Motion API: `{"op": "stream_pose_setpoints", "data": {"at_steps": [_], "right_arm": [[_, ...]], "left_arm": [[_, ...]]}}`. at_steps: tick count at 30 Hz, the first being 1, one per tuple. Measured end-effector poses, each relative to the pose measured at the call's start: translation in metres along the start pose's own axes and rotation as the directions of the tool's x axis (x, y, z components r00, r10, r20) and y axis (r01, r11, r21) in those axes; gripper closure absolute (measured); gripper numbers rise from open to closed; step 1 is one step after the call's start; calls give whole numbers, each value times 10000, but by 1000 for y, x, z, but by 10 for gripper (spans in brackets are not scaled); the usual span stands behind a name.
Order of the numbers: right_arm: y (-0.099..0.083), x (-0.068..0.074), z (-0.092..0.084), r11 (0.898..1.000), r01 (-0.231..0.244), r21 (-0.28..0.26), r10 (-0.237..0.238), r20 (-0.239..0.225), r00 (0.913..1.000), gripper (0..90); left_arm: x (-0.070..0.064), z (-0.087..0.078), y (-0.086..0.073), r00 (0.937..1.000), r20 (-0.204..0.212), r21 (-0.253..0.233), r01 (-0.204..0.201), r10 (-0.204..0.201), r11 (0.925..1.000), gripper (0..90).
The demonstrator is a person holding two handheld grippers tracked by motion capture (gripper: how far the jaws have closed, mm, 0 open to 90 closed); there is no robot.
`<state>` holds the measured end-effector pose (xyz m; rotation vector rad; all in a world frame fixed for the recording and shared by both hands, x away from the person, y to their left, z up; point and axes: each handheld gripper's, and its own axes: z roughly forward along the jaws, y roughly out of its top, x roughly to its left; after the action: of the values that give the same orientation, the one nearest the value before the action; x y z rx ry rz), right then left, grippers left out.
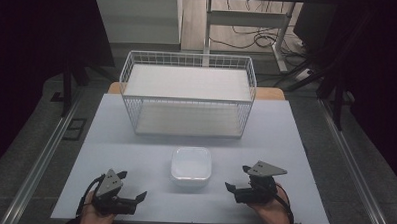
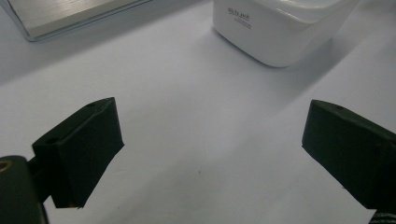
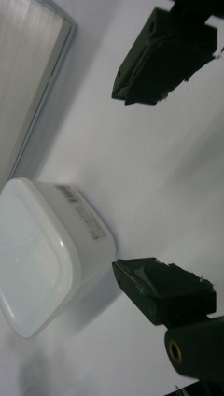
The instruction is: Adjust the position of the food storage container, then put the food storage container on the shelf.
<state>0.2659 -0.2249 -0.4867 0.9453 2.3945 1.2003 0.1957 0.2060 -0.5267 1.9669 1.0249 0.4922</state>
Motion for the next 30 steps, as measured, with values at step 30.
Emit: {"op": "stream_pose_setpoints", "data": {"at_steps": [30], "right_arm": [[19,-2,19,9998,-210,57,212,-331,9992,49]], "left_arm": [[1,35,43,9866,1619,-121,-169,186,9998,67]]}}
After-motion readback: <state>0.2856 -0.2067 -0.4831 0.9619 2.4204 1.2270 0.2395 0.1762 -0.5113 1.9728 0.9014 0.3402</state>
